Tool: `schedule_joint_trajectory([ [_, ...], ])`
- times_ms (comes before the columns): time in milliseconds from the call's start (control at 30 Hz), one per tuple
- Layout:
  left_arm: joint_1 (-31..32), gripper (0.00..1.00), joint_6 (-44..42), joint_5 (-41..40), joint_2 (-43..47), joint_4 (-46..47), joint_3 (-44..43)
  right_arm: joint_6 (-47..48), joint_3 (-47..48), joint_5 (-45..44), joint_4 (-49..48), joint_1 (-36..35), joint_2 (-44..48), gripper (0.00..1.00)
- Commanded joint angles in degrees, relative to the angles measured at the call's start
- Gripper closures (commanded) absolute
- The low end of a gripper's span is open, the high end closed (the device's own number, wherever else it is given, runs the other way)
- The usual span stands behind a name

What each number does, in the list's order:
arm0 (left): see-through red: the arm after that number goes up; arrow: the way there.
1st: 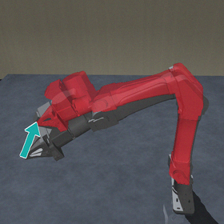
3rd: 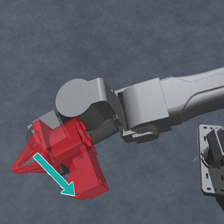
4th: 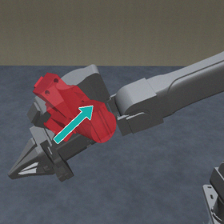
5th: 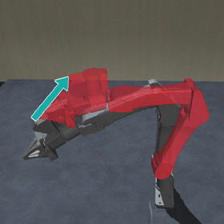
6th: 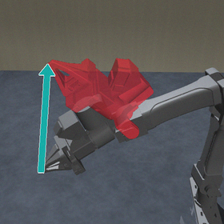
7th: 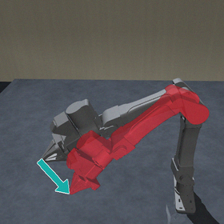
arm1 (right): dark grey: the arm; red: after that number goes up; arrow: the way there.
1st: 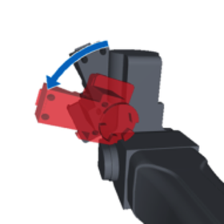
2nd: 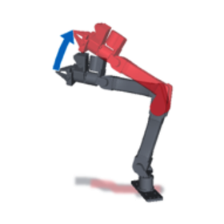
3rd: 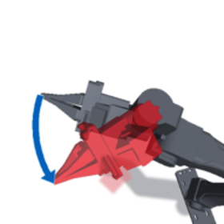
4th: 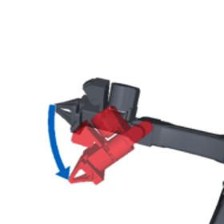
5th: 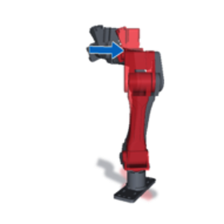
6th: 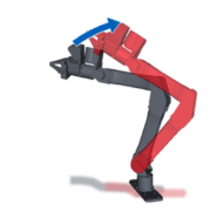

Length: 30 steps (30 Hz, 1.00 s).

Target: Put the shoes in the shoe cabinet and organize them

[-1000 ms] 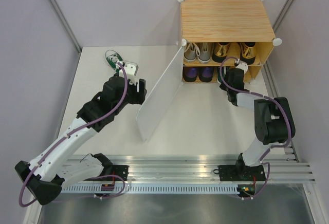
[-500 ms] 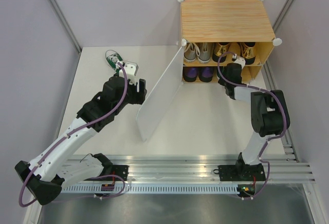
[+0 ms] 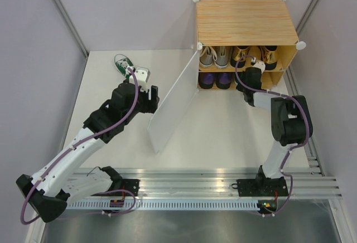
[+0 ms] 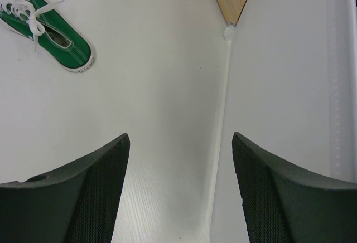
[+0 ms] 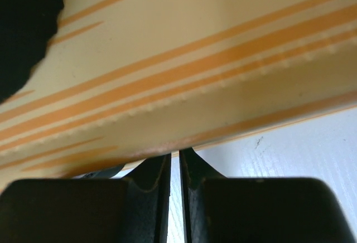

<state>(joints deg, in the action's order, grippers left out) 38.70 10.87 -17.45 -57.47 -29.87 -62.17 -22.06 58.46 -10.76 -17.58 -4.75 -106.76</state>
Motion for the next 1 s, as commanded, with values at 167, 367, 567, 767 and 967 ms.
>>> schedule_joint_trajectory([
  [167,0.15,0.22,-2.35,-0.83,0.26,1.39,-0.41,-0.08,-1.76,1.88,-3.77,0.01,5.06,0.71],
  [367,0.15,0.23,-2.35,-2.06,1.04,1.83,-0.32,-2.81,-8.69,4.17,-3.42,0.01,12.09,0.60],
  [567,-0.02,0.22,-2.35,-7.50,1.66,3.59,0.91,-5.62,-15.64,6.19,-0.70,0.10,20.53,0.61],
  [767,-3.09,0.17,-1.13,-9.54,0.17,3.68,0.83,-7.99,-21.53,10.67,2.20,-0.08,28.79,0.66],
  [967,-13.29,0.15,5.02,-2.43,-7.29,0.26,-3.47,-8.70,-26.63,13.57,4.14,0.01,35.38,0.66],
])
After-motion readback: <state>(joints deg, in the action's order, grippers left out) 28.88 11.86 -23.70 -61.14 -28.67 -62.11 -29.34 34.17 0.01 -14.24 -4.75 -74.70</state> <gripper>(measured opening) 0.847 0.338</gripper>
